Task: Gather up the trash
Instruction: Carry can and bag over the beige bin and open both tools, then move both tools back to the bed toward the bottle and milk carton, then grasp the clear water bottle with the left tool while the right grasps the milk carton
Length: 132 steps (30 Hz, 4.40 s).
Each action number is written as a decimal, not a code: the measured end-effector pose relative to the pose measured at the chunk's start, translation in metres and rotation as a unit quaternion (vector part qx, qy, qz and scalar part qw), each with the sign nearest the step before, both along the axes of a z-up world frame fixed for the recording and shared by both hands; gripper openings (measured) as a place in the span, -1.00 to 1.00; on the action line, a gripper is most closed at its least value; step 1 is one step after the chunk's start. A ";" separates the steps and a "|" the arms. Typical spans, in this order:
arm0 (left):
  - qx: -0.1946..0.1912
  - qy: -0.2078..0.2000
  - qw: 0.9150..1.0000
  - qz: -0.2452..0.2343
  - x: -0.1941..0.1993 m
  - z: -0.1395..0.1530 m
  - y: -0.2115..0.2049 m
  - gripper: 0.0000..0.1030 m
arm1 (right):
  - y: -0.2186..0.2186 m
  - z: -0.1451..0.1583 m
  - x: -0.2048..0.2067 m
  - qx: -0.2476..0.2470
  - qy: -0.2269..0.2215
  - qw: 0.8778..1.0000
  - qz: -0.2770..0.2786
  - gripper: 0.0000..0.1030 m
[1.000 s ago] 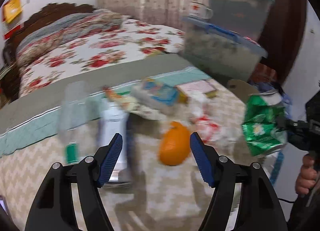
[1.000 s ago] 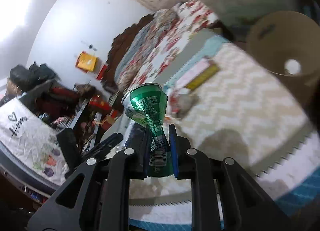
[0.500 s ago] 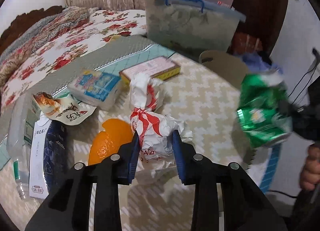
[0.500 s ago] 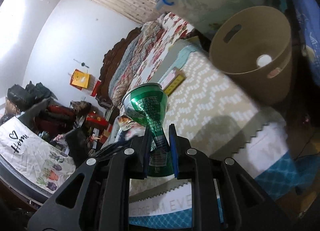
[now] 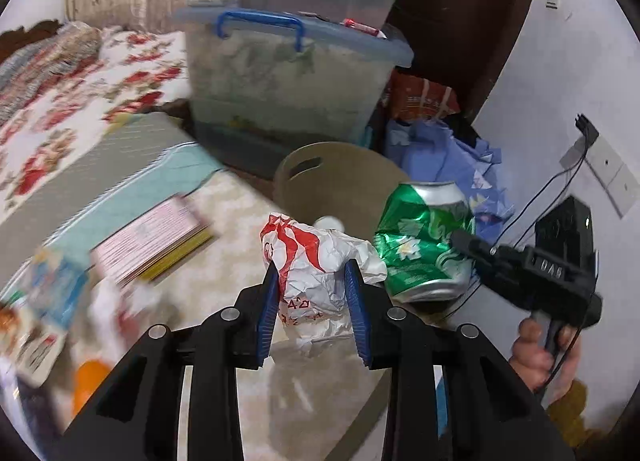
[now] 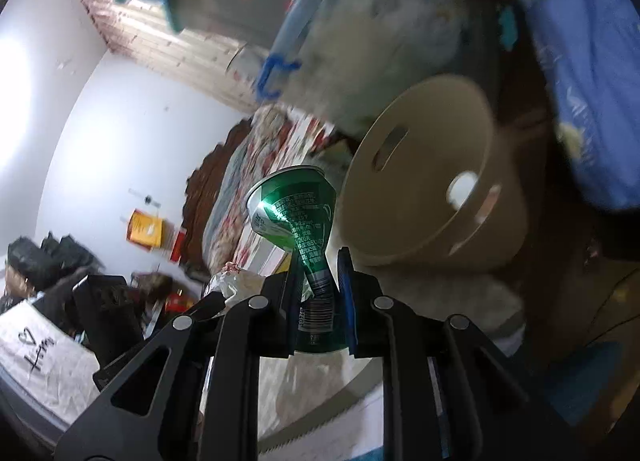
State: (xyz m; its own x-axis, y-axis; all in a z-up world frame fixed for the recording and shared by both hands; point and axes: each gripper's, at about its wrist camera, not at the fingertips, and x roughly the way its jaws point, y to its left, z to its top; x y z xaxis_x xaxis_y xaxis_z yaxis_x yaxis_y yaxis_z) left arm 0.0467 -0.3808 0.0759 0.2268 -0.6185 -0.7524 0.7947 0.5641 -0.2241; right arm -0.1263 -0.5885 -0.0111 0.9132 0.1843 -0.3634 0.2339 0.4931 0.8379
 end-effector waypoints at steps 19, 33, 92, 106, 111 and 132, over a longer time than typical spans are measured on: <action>0.030 -0.020 0.999 0.039 0.038 -0.022 -0.100 0.28 | -0.056 -0.004 0.036 -0.066 0.035 0.995 -0.065 0.31; 0.009 -0.072 0.984 0.161 0.019 0.019 0.088 0.31 | 0.046 0.017 0.038 -0.061 0.021 0.997 0.049 0.27; -0.044 0.049 0.941 0.332 0.050 -0.033 0.384 0.49 | 0.395 0.009 0.204 -0.177 0.148 0.905 0.356 0.25; 0.017 0.058 0.948 0.313 0.037 -0.055 0.362 -0.24 | 0.383 0.025 0.139 -0.278 0.129 0.892 0.334 0.24; 0.012 0.054 0.946 0.320 0.009 -0.048 0.388 -0.25 | 0.379 0.023 0.133 -0.268 0.128 0.895 0.333 0.24; 0.009 0.019 0.936 0.351 -0.052 -0.021 0.421 0.72 | 0.392 0.022 0.130 -0.291 0.130 0.886 0.336 0.29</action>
